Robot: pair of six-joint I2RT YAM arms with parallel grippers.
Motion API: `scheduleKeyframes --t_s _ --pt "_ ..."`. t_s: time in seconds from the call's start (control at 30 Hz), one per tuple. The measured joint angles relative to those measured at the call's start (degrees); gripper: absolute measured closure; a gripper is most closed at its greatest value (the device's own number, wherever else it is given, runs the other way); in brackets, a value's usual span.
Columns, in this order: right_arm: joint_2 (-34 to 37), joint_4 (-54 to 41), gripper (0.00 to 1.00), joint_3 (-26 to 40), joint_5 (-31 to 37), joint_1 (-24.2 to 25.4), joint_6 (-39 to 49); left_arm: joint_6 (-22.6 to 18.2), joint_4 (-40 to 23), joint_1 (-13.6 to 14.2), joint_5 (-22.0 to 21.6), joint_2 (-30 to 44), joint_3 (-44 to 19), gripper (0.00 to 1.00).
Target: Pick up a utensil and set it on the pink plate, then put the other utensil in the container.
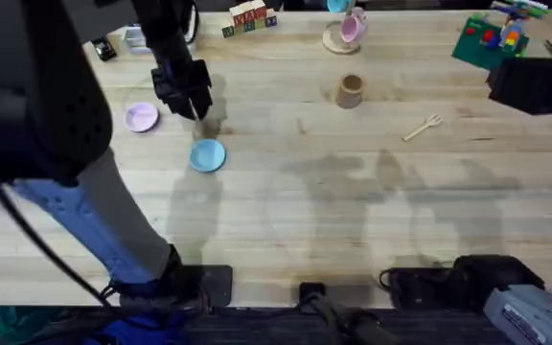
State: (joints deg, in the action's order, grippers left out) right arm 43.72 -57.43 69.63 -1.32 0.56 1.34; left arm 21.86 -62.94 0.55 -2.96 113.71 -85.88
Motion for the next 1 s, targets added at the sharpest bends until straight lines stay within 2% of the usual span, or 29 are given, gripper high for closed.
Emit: scheduleKeyframes --t_s 0.2,0.43,0.47,0.53,0.77,1.0 --pt "-0.02 0.00 0.005 0.00 0.01 0.00 0.00 -0.93 -3.59 -1.25 -0.11 -6.91 0.04 0.957" --pt "-0.02 -0.02 0.005 0.00 0.00 0.00 0.00 -3.78 -7.19 -6.24 -0.34 -8.43 0.04 0.957" --pt "-0.02 0.00 0.005 0.00 0.00 0.00 0.00 -5.32 -6.70 -8.32 -0.35 -8.43 0.04 0.957" --pt "-0.01 -0.01 0.005 0.00 0.01 0.00 0.00 -6.86 -5.11 -10.50 -0.56 -8.43 0.04 0.957" --pt "-0.02 0.00 0.005 0.00 0.01 0.00 0.00 -10.64 -2.61 -13.11 -1.06 -8.43 0.04 0.957" --pt "-0.02 -0.02 0.005 0.00 0.01 0.00 0.00 -13.59 -0.38 -14.39 -1.59 -8.43 0.04 0.957"
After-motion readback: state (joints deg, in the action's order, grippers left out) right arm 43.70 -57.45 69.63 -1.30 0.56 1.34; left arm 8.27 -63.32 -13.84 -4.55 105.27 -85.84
